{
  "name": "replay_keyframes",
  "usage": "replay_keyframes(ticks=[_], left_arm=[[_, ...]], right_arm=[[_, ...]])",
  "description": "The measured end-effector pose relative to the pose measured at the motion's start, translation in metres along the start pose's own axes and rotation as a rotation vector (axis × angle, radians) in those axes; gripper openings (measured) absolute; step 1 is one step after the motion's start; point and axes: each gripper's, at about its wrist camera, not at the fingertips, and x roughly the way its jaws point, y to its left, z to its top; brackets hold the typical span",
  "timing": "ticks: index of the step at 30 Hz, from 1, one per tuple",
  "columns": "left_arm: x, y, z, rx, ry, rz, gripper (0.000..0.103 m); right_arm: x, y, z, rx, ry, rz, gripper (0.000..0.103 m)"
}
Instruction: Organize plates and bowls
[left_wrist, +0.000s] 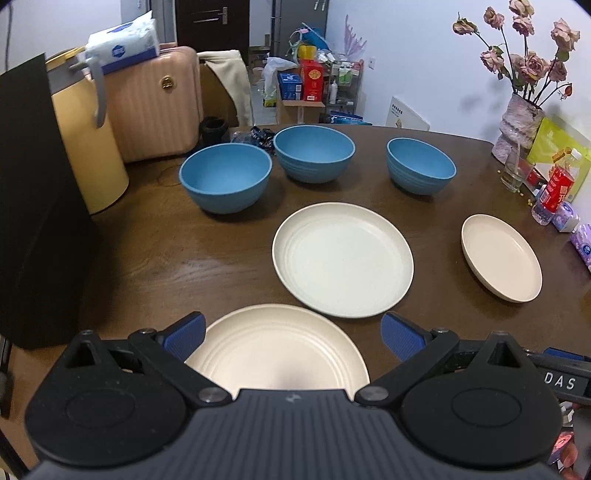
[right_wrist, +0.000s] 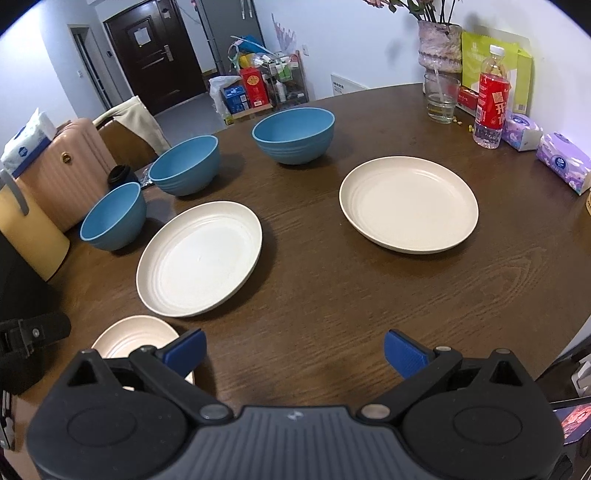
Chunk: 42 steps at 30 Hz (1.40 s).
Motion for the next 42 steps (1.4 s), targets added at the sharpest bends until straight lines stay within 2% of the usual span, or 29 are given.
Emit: replay_keyframes(ticks=[8,12,18,28,42], left_arm=[[0.015,0.0,0.026,0.024,0.001,-0.014,0.103],[0.025,0.002,0.037,0.019,0.008,-0.028,0.103],[0.043,0.01,0.054,0.009,0.025,-0.046,0.103],[0.086,0.027,0.077,-0.021,0.082,-0.073,0.103],[0.145,0.041,0.091,-0.049,0.179,-0.024,0.103]], right_arm=[[0.015,0.005,0.016,0.041,0.014,0.001,0.102],[0.023,0.011,0.023,0.047,0.023,-0.026,0.102],[0.035,0.019,0.033,0.055,0.036,-0.017,0.101],[0.061,0.038,0.046,0.089,0.062,-0.078,0.1],[0.107,0.06,0.068,0.102,0.108,-0.089,0.095]])
